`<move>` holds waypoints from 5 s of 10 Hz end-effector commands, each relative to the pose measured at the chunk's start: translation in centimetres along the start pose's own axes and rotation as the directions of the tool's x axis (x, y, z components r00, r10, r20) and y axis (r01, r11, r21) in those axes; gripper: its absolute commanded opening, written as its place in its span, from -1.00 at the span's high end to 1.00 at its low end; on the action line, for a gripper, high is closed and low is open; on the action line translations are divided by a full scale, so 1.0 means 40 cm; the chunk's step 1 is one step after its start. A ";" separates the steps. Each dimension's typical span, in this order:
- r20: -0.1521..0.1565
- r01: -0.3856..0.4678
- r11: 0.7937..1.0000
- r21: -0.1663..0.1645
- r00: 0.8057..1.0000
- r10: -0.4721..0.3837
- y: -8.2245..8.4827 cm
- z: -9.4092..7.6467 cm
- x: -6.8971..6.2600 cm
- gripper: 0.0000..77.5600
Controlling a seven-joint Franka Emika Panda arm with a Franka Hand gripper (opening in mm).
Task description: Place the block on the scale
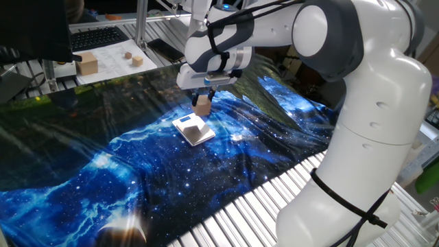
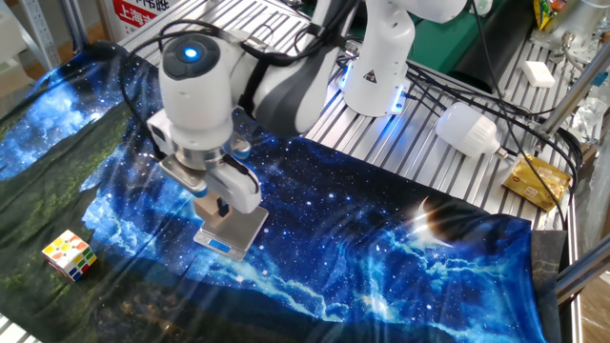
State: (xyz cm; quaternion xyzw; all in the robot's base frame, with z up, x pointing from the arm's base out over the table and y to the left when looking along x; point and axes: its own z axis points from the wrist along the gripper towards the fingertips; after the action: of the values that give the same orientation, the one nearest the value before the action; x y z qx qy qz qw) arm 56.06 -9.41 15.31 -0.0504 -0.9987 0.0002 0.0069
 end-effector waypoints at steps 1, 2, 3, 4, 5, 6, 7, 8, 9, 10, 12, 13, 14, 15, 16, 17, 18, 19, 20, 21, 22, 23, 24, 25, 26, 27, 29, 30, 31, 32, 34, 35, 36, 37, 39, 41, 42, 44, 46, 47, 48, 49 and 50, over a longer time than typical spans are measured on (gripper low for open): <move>0.002 -0.020 1.000 -0.001 1.000 0.020 0.040 0.012 0.022 0.97; 0.001 -0.019 1.000 -0.001 1.000 0.019 0.044 0.015 0.025 0.97; 0.000 -0.018 1.000 -0.002 1.000 0.018 0.048 0.020 0.028 0.97; 0.002 -0.019 1.000 -0.002 1.000 0.019 0.053 0.030 0.034 0.97; 0.007 -0.024 1.000 -0.002 1.000 0.024 0.060 0.042 0.041 0.97; 0.010 -0.029 1.000 -0.002 1.000 0.029 0.063 0.048 0.046 0.97; 0.010 -0.029 1.000 -0.002 1.000 0.029 0.064 0.050 0.048 0.97; 0.009 -0.027 1.000 -0.003 1.000 0.027 0.062 0.055 0.055 0.97; 0.009 -0.025 1.000 -0.003 1.000 0.025 0.060 0.060 0.059 0.97; 0.012 -0.027 1.000 -0.004 1.000 0.027 0.061 0.066 0.061 0.97; 0.015 -0.031 1.000 -0.004 0.999 0.031 0.061 0.074 0.064 0.97; 0.019 -0.031 1.000 -0.004 0.999 0.031 0.058 0.081 0.068 0.97; 0.019 -0.031 1.000 -0.004 0.999 0.031 0.058 0.081 0.068 0.97; 0.022 -0.035 0.999 -0.006 0.999 0.035 0.057 0.090 0.070 0.97; 0.021 -0.037 0.999 -0.008 0.999 0.037 0.057 0.092 0.070 0.97; 0.021 -0.036 0.999 -0.010 0.999 0.036 0.056 0.096 0.070 0.97; 0.022 -0.036 0.999 -0.007 0.999 0.036 0.056 0.098 0.070 0.97; 0.022 -0.038 0.999 -0.007 0.999 0.038 0.056 0.098 0.070 0.97; 0.025 -0.057 0.998 -0.011 0.998 0.057 0.057 0.098 0.071 0.97; 0.025 -0.060 0.998 -0.011 0.998 0.060 0.057 0.098 0.071 0.97; 0.026 -0.065 0.998 -0.009 0.998 0.065 0.057 0.098 0.071 0.97; 0.025 -0.065 0.998 -0.009 0.998 0.065 0.057 0.098 0.071 0.97; 0.024 -0.064 0.998 -0.009 0.998 0.065 0.057 0.098 0.071 0.97; 0.024 -0.064 0.998 -0.009 0.998 0.064 0.057 0.098 0.071 0.97; 0.024 -0.064 0.998 -0.009 0.998 0.064 0.057 0.098 0.071 0.97; 0.024 -0.063 0.998 -0.009 0.998 0.064 0.057 0.098 0.071 0.97; 0.023 -0.062 0.998 -0.009 0.998 0.063 0.057 0.099 0.071 0.97; 0.024 -0.063 0.998 -0.009 0.998 0.063 0.057 0.099 0.071 0.97; 0.024 -0.063 0.998 -0.009 0.998 0.063 0.057 0.099 0.071 0.97; 0.024 -0.063 0.998 -0.009 0.998 0.063 0.057 0.099 0.071 0.97; 0.024 -0.063 0.998 -0.009 0.998 0.063 0.057 0.099 0.071 0.97; 0.024 -0.063 0.998 -0.009 0.998 0.063 0.057 0.099 0.071 0.97; 0.024 -0.063 0.998 -0.009 0.998 0.063 0.057 0.099 0.071 0.97; 0.025 -0.063 0.998 -0.009 0.998 0.063 0.057 0.099 0.071 0.97; 0.026 -0.065 0.998 -0.008 0.998 0.065 0.057 0.099 0.071 0.97; 0.025 -0.064 0.998 -0.008 0.998 0.065 0.058 0.099 0.071 0.97; 0.025 -0.064 0.998 -0.008 0.998 0.064 0.058 0.098 0.072 0.97; 0.025 -0.069 0.998 -0.007 0.997 0.069 0.059 0.098 0.072 0.97; 0.027 -0.072 0.997 -0.004 0.997 0.072 0.059 0.098 0.072 0.97; 0.027 -0.072 0.997 -0.004 0.997 0.072 0.059 0.098 0.072 -1.00; 0.027 -0.072 0.997 -0.004 0.997 0.072 0.059 0.098 0.072 -1.00; 0.027 -0.072 0.997 -0.004 0.997 0.072 0.059 0.098 0.072 -1.00; 0.027 -0.072 0.997 -0.004 0.997 0.072 0.059 0.098 0.072 -1.00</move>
State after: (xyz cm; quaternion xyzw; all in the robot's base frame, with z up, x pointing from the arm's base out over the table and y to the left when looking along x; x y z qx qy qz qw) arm 53.27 -6.79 11.26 -0.0842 -0.9964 -0.0023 -0.0039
